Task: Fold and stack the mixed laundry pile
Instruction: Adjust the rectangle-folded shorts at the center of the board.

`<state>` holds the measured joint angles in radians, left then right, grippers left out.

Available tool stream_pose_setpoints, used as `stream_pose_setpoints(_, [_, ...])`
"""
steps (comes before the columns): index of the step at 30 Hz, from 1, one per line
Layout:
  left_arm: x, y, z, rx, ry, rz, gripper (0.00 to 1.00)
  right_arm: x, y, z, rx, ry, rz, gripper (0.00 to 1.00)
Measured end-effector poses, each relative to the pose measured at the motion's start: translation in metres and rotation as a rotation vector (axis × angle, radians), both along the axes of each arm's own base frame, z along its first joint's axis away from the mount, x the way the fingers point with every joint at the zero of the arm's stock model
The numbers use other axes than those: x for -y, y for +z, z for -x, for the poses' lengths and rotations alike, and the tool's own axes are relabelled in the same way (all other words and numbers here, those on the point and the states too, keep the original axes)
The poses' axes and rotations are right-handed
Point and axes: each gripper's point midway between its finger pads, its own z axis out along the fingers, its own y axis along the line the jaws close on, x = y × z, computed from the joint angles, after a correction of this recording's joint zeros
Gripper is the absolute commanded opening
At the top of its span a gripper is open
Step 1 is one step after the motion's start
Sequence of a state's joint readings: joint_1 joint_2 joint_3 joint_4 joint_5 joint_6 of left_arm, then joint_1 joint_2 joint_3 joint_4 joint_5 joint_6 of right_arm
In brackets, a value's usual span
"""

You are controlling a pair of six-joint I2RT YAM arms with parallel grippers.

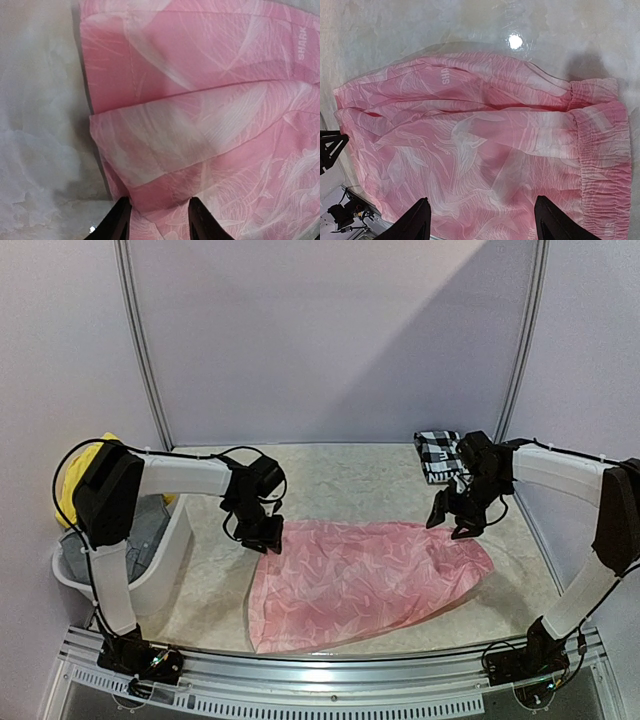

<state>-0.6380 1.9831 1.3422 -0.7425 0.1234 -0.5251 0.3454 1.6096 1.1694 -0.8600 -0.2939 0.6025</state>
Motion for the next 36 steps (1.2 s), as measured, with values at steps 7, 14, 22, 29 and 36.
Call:
stream_pose_setpoints(7, [-0.001, 0.0, 0.0, 0.0, 0.008, -0.006, 0.38, 0.001, -0.001, 0.002, -0.006, 0.006, 0.004, 0.72])
stream_pose_setpoints(14, [0.002, 0.0, -0.001, 0.002, 0.013, 0.009, 0.22, 0.001, -0.001, 0.002, -0.006, 0.006, 0.004, 0.71])
stream_pose_setpoints(22, [0.008, 0.009, -0.006, 0.021, 0.009, 0.018, 0.0, 0.001, -0.001, 0.002, -0.006, 0.01, 0.006, 0.71])
stream_pose_setpoints(29, [0.022, 0.054, -0.029, 0.095, -0.002, 0.042, 0.0, 0.006, -0.003, 0.003, -0.01, 0.0, 0.037, 0.7])
stream_pose_setpoints(36, [0.036, 0.118, -0.061, 0.225, -0.008, 0.103, 0.0, 0.016, -0.005, 0.003, -0.014, -0.027, 0.074, 0.7])
